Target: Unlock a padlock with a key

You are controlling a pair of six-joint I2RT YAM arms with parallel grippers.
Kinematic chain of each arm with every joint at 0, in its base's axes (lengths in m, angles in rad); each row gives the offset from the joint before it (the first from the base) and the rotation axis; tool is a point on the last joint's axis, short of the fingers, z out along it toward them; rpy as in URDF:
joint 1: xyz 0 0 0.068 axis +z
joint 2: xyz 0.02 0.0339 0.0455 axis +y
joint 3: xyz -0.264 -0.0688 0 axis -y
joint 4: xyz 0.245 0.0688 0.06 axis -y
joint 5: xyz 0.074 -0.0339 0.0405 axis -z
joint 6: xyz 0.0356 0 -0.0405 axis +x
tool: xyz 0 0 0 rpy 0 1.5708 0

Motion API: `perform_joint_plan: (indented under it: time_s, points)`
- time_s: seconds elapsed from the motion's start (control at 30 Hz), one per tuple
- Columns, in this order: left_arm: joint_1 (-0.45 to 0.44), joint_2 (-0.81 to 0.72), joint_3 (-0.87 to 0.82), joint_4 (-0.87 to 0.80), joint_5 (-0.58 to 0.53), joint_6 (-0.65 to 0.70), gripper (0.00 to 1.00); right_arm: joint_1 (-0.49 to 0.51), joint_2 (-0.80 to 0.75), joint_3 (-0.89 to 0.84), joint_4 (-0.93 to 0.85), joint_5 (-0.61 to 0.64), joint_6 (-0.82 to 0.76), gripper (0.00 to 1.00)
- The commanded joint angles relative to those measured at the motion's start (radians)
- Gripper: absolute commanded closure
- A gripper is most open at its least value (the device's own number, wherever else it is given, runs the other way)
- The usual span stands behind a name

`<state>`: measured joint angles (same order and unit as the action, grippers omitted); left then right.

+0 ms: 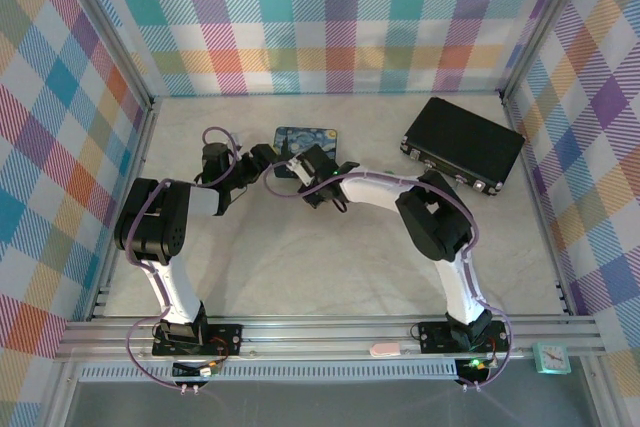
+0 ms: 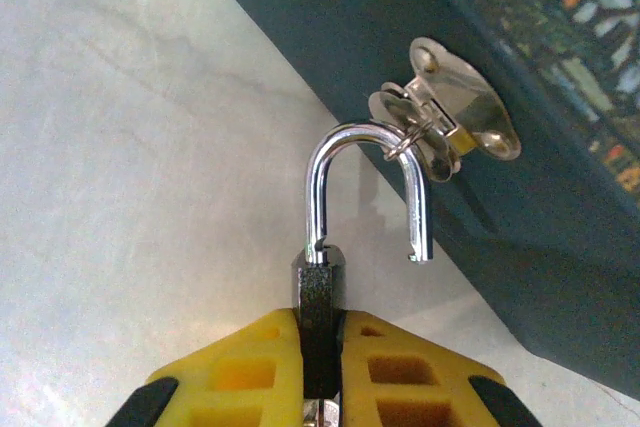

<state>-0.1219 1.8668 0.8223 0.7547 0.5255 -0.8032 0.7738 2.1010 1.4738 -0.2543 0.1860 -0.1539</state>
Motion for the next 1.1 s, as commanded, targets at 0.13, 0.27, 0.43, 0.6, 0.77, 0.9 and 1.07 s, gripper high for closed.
perform_joint_plan:
  time_s: [0.13, 0.27, 0.43, 0.6, 0.77, 0.9, 1.07]
  points:
    - [0.005, -0.021, 0.087, -0.054, -0.002, 0.072, 0.34, -0.069, -0.047, -0.021, -0.083, -0.264, -0.083, 1.00]
    - [0.006, 0.019, 0.143, -0.086, 0.010, 0.100, 0.34, -0.087, -0.039, -0.010, -0.112, -0.328, -0.093, 1.00]
    - [-0.006, 0.079, 0.188, -0.106, 0.058, 0.123, 0.36, -0.096, -0.026, 0.001, -0.109, -0.338, -0.127, 1.00]
    - [-0.037, 0.107, 0.203, -0.136, 0.091, 0.153, 0.43, -0.105, 0.008, 0.088, -0.170, -0.359, -0.172, 1.00]
    - [-0.058, 0.114, 0.192, -0.145, 0.097, 0.173, 0.48, -0.115, 0.050, 0.195, -0.254, -0.390, -0.208, 1.00]
    - [-0.067, 0.112, 0.194, -0.145, 0.103, 0.173, 0.49, -0.116, 0.091, 0.267, -0.305, -0.396, -0.217, 1.00]
    - [-0.074, 0.103, 0.194, -0.148, 0.108, 0.163, 0.48, -0.116, 0.094, 0.269, -0.290, -0.391, -0.189, 1.00]
